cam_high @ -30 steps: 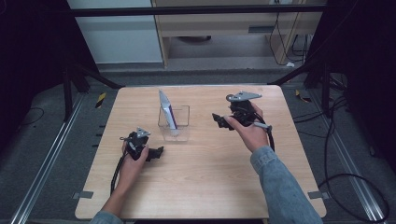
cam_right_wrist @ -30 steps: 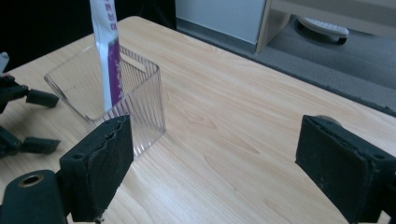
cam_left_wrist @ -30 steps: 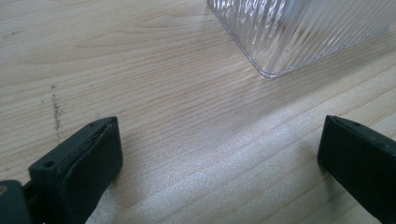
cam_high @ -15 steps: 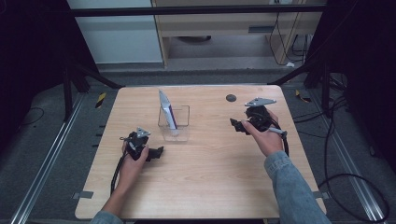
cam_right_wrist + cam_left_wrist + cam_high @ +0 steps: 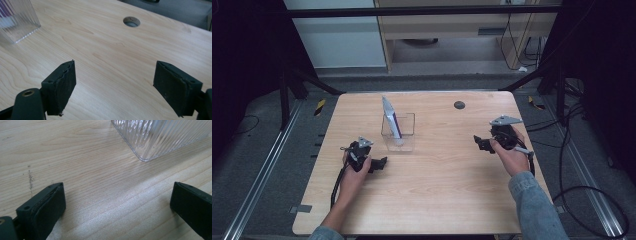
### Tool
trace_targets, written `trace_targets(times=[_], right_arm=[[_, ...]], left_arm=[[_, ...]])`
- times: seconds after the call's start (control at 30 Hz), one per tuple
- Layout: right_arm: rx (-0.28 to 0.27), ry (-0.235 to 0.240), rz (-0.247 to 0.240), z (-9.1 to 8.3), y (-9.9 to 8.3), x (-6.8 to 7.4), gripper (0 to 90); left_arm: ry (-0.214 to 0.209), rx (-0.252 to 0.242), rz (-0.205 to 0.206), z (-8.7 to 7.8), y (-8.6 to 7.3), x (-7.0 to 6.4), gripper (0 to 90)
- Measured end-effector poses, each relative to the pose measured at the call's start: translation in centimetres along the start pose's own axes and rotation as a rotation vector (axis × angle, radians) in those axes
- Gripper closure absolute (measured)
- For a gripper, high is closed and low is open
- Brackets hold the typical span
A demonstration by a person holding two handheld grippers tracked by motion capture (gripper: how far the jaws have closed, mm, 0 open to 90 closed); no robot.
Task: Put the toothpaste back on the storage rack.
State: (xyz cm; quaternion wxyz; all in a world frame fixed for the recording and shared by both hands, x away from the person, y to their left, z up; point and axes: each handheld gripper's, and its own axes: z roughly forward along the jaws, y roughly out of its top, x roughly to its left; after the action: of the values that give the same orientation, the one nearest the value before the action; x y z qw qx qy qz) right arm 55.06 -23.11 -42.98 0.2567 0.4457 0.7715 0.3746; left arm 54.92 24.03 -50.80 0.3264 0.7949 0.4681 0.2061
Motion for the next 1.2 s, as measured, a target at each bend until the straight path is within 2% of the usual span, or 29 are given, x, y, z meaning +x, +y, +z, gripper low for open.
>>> trace_targets(times=[0.1,0.17,0.27,0.37,0.53,0.77,0.87,1.03,1.2], right_arm=[[0.014,-0.017,-0.015,0.0,-0.8,-0.3,18.3],[0.035,-0.026,-0.004,0.2,-2.2,-1.0,18.1],[0.046,-0.027,0.022,0.5,-3.1,-1.5,18.0],[0.046,-0.024,0.09,1.0,-4.9,-2.4,18.7],[0.056,-0.022,0.136,1.8,-6.1,-3.2,18.6],[0.045,-0.044,0.173,2.9,-6.5,-3.9,18.7],[0.037,-0.054,0.18,3.4,-6.5,-3.9,18.4],[0.066,-0.067,0.177,4.2,-6.7,-3.7,16.7],[0.068,-0.075,0.177,4.6,-6.8,-3.6,15.6]], left_arm=[[0.0,0.0,-0.001,0.0,0.0,0.0,0.0],[0.0,0.0,-0.001,0.0,0.0,0.0,0.0],[0.0,0.0,0.0,0.0,0.0,0.0,0.0],[0.0,0.0,0.0,0.0,0.0,0.0,0.0],[0.0,0.0,0.0,0.0,0.0,0.0,0.0],[0.0,0.0,0.0,0.0,0.0,0.0,0.0],[0.001,0.0,-0.001,0.0,0.0,0.0,0.0],[0.001,0.0,-0.001,0.0,0.0,0.0,0.0],[0.001,0.0,-0.001,0.0,0.0,0.0,0.0]])
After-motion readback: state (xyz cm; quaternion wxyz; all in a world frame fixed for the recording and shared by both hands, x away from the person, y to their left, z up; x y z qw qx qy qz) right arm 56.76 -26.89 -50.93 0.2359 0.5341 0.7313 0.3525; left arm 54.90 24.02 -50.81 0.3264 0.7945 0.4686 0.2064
